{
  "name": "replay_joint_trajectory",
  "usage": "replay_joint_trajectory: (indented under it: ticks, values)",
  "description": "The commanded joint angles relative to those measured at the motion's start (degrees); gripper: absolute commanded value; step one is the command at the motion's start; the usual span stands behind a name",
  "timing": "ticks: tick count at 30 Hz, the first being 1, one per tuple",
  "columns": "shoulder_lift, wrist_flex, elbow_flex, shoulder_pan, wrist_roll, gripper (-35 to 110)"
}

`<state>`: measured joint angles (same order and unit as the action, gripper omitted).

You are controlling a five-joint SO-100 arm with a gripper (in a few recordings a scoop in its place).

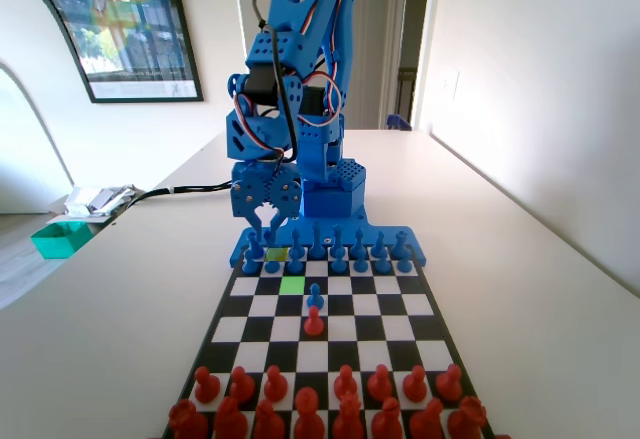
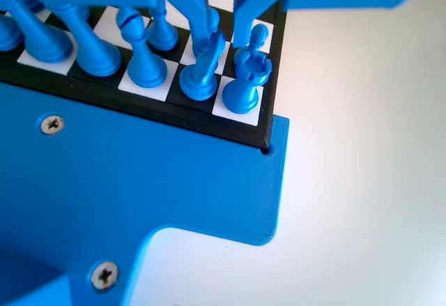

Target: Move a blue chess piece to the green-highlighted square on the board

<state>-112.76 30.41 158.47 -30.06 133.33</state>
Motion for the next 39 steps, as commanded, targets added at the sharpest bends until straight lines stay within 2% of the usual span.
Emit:
replay_joint_trajectory:
  ticks: [1,31,34,39]
  values:
    - [-0.6,-0.2,0.4,-1.1,1.3,6]
    - [-0.4,-4.9,4.1,0.4,-1.0,1]
    - [-0.4,-3.5,3.2,0.9,-1.5,1]
    - [-0.4,4.4,-2.0,1.8,-3.6,1]
